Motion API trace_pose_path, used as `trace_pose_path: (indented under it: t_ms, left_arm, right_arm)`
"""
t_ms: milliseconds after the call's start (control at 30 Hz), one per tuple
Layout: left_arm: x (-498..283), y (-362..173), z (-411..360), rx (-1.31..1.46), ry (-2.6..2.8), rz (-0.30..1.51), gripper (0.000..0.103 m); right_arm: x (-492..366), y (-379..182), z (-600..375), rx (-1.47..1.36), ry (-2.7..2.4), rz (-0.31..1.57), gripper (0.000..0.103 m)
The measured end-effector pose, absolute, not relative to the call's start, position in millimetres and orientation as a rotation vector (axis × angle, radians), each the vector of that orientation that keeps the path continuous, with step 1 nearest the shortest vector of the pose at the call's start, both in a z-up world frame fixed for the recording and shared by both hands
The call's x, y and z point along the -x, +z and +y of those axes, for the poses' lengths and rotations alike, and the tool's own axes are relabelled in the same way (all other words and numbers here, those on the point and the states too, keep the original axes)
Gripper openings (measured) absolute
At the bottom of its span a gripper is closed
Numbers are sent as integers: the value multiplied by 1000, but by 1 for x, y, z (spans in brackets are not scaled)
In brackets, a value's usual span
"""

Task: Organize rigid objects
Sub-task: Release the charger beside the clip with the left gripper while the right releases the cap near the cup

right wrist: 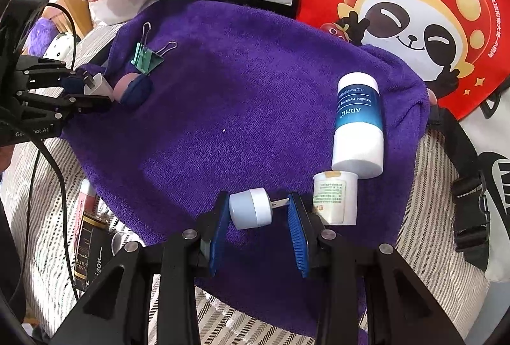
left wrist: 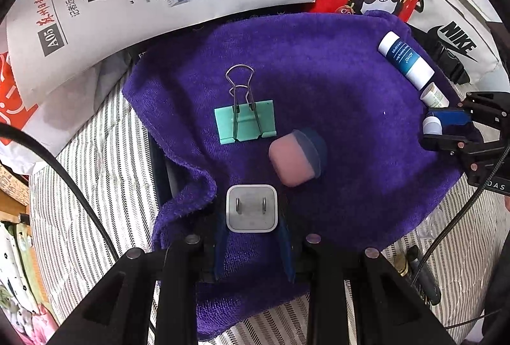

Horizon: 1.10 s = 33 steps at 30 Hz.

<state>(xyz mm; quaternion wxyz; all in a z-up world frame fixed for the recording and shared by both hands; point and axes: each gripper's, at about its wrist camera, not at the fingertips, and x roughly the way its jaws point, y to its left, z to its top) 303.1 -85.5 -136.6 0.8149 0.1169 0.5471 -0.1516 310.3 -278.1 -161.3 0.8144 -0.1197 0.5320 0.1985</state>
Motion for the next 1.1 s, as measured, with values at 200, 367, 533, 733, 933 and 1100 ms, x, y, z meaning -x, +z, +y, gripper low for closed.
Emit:
trace_pose_path:
  t_ms: [200,367,533,733,933,1100]
  left_arm:
    - [-305,-138,-82,-245,-324,1168,27]
    - [-303,-138,-82,-249,-323,1168,27]
    - [-305,-137,-80,-266,-303,1168,41]
    - [-303,-130,-80,-270,-308,1156,46]
    - [-294,-108,-81,-270,-305,1108,51]
    - [-281,-80,-81,-259,-299,1044,51]
  right_arm:
    - [-308,-161,-285,255,432,1131,36]
    - [-306,-160,-290,256,442,1127,37]
    - [-302,-159,-293,262,459,1129,44]
    - [-303,-155,-298,257,446,1137,48]
    - [-297,-139,-302,244,448,1106,49]
    - [-286,-115,-302,248,441,1057,49]
